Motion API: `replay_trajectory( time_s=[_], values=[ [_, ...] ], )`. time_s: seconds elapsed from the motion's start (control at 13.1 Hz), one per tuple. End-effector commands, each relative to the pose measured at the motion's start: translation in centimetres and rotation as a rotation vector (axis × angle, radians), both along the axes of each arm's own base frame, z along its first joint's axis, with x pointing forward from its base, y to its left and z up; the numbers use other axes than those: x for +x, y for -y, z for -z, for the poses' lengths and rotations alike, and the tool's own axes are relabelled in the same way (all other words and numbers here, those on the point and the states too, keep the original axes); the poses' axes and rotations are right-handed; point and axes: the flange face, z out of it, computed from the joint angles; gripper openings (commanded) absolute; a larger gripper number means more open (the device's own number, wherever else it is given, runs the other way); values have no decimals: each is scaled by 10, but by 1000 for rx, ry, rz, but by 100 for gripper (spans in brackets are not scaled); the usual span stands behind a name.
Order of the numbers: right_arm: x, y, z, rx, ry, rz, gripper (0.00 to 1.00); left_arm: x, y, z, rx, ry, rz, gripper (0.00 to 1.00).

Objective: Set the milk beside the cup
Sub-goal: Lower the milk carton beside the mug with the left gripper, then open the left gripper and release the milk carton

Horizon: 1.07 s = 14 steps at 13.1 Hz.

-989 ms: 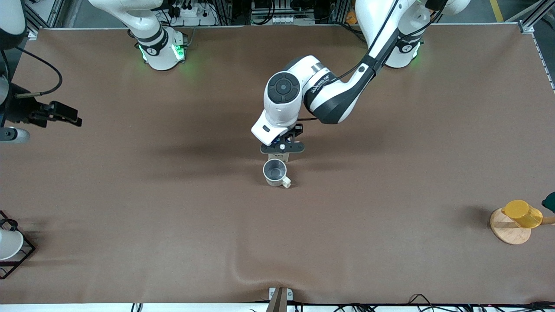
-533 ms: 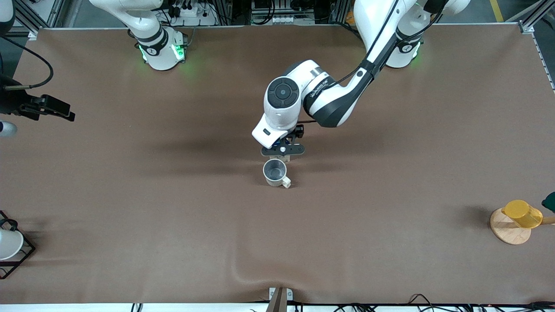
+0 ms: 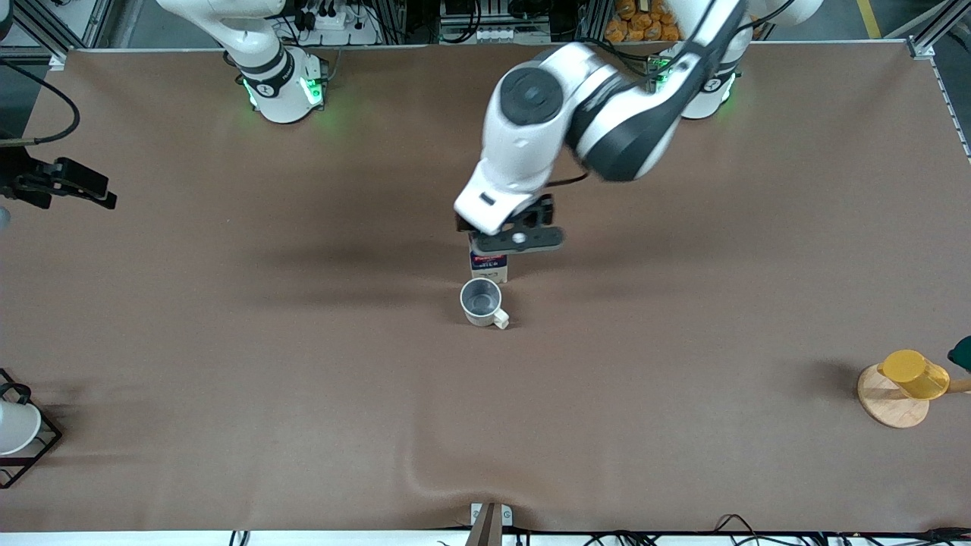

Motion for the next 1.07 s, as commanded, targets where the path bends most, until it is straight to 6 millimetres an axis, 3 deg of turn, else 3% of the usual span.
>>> replay_trajectory(
  time_s=[0.0, 0.3, 0.53, 0.68, 0.99],
  values=[
    [-7, 3, -8, -10, 9, -12, 100, 32, -101, -57, 30, 33, -102, 100],
    [-9, 3, -11, -13, 13, -24, 100, 74, -239, -83, 68, 17, -120, 100],
    [-9, -2, -11, -7, 14, -30, 100, 86, -320, -93, 60, 5, -84, 100],
    [-9, -8, -11, -8, 8, -42, 100, 79, -341, -100, 73, -26, -23, 100],
    [-6, -9, -14, 2, 16, -31, 100, 50, -380, -136, 99, -11, 94, 100]
  ],
)
